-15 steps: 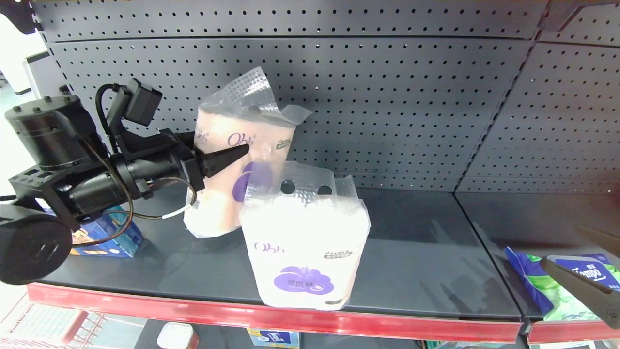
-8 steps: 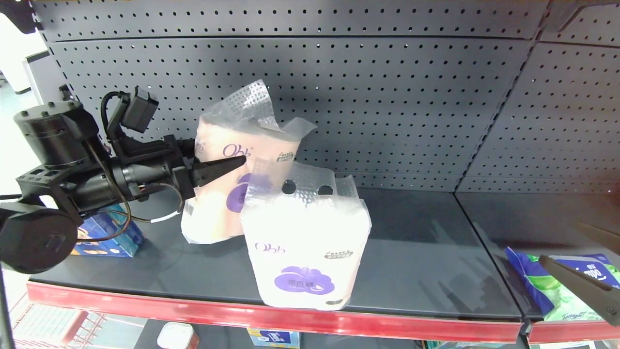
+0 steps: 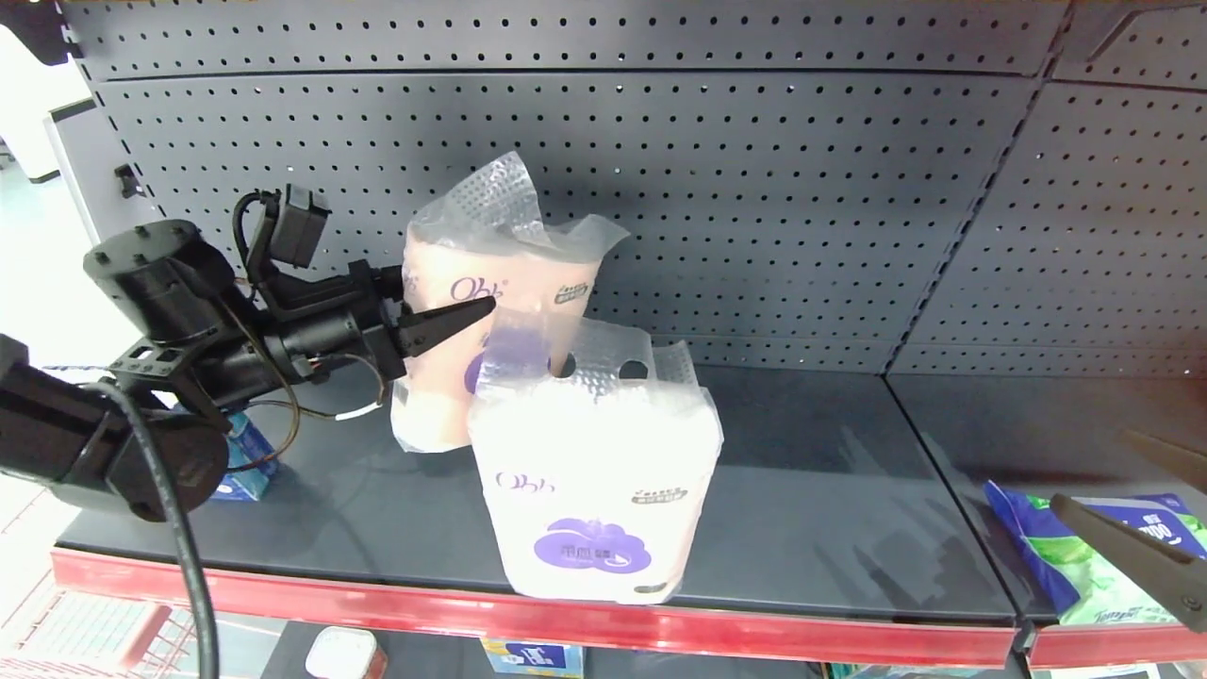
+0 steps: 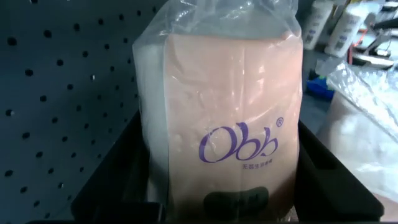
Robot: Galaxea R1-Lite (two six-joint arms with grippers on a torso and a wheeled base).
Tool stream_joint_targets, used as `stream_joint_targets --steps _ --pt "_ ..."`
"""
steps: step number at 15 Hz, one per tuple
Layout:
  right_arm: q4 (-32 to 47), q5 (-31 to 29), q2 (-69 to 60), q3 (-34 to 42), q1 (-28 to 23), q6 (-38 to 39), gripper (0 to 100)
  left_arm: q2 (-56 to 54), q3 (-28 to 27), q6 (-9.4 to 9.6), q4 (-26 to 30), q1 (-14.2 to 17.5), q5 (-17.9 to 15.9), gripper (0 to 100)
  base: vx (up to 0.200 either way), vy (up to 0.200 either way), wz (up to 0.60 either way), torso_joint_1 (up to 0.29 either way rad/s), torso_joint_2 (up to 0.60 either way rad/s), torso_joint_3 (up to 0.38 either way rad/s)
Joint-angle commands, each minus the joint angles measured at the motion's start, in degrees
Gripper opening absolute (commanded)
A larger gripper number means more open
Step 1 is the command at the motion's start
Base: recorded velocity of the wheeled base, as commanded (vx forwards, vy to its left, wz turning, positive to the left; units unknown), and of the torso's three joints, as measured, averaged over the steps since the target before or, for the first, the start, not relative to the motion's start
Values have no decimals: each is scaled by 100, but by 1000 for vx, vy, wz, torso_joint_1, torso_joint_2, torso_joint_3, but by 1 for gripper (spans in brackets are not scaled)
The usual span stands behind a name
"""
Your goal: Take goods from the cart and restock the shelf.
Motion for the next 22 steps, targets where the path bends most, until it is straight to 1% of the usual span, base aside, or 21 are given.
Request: stream_joint_targets --steps 1,2,3,4,5,7,9,11,15,19,22 --pt "-3 3 8 -8 -1 -1 100 573 -154 -170 -402 -9 -22 0 0 0 0 0 0 0" --pt "-3 3 8 -8 -1 -1 100 582 -154 -170 -419 -9 -22 0 0 0 0 0 0 0" --pt "-3 3 17 -8 -1 -1 100 722 -127 -223 -525 -97 -31 0 0 0 0 0 0 0" --pt "-3 3 17 -8 -1 -1 100 722 -118 -232 -534 -97 -31 0 0 0 0 0 0 0" --pt "-3 3 26 -8 -1 -1 100 837 -136 -258 -542 -185 -58 0 0 0 0 0 0 0" --pt "-3 3 61 -8 -1 -1 100 898 -145 -250 -542 -264 -128 0 0 0 0 0 0 0" --pt "-3 3 61 1 8 -1 100 1056 -180 -250 -586 -272 -146 0 0 0 0 0 0 0" --pt "-3 3 61 -8 26 -1 100 1232 -145 -250 -744 -264 -286 0 0 0 0 0 0 0" --pt "-3 3 96 -8 43 -1 100 1250 -118 -250 -630 -220 -286 0 0 0 0 0 0 0" --pt "-3 3 123 -25 158 -1 100 1250 -118 -241 -604 -61 -295 0 0 0 0 0 0 0" --pt "-3 3 202 -87 158 -1 100 1241 -74 -241 -604 -88 -295 0 0 0 0 0 0 0"
